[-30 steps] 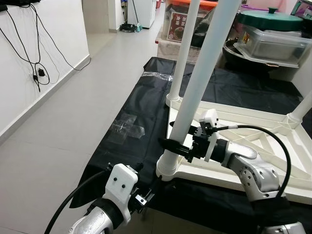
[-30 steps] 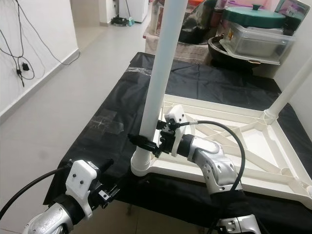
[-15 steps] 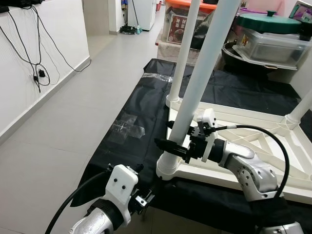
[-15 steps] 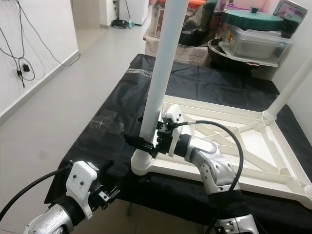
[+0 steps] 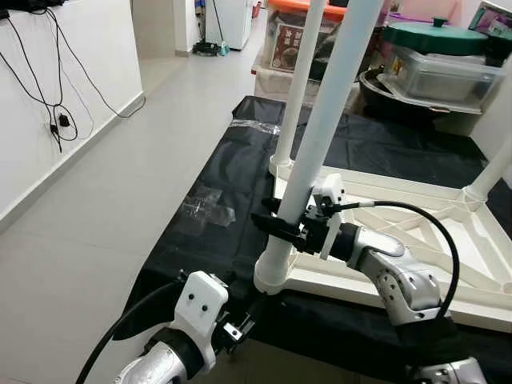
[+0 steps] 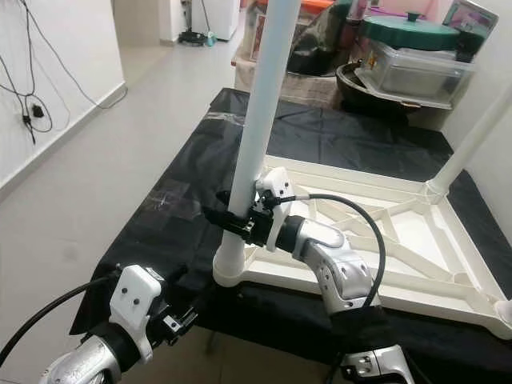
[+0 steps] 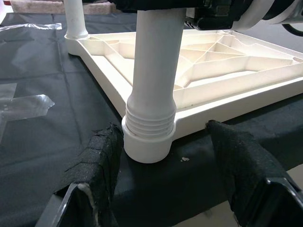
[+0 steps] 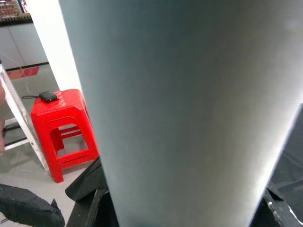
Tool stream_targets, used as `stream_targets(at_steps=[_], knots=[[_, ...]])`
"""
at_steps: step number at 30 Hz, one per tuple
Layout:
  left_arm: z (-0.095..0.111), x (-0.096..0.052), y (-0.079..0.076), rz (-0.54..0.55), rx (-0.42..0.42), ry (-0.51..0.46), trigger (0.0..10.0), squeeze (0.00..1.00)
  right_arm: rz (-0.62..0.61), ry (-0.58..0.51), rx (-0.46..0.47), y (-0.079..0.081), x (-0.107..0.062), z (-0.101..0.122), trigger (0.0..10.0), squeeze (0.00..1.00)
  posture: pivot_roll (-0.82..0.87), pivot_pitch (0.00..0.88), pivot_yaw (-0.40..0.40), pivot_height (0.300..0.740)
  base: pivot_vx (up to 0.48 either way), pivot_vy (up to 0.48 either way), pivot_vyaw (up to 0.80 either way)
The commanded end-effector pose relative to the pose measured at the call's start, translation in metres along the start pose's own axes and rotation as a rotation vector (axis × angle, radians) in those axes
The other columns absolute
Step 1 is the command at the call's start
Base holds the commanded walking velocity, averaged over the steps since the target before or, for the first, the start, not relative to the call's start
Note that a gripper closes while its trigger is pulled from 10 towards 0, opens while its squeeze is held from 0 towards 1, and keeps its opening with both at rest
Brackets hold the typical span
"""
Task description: Building children table
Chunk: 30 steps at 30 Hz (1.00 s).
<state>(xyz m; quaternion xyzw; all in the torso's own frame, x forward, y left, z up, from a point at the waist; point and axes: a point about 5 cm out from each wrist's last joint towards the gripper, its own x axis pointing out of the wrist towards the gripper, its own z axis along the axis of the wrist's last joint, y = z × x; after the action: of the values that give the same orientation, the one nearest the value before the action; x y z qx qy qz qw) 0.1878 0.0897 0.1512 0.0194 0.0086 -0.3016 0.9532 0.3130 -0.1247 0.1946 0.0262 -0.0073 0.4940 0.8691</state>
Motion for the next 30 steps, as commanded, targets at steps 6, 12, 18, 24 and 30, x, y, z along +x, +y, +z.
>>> stream_targets(at_steps=[6,12,18,24,30], knots=[[0.001,-0.001,-0.003,-0.013,0.004,0.005,10.0,0.00,-0.189,0.015,0.030,-0.010,0.001,-0.011,0.0,0.00,0.18,0.083,-0.153,0.740,0.000,0.000,0.00],[0.001,-0.002,-0.002,-0.015,0.003,0.008,10.0,0.00,-0.754,0.033,0.010,-0.041,-0.013,-0.014,0.0,0.00,0.18,0.091,-0.150,0.740,0.000,0.000,0.00],[0.000,-0.002,-0.002,-0.021,0.007,0.012,10.0,0.00,-1.353,0.009,0.008,-0.039,-0.040,-0.004,0.0,0.00,0.17,0.094,-0.144,0.740,0.000,0.000,0.00],[0.000,-0.001,-0.002,-0.024,0.013,0.015,10.0,0.00,-1.530,-0.074,0.145,-0.019,-0.019,0.002,0.0,0.00,0.18,0.093,-0.144,0.740,0.000,0.000,0.00],[-0.001,-0.001,-0.002,-0.024,0.013,0.015,10.0,0.00,-1.418,-0.090,0.126,-0.015,0.002,0.007,10.0,1.00,0.18,0.094,-0.145,0.740,0.000,0.000,0.00]])
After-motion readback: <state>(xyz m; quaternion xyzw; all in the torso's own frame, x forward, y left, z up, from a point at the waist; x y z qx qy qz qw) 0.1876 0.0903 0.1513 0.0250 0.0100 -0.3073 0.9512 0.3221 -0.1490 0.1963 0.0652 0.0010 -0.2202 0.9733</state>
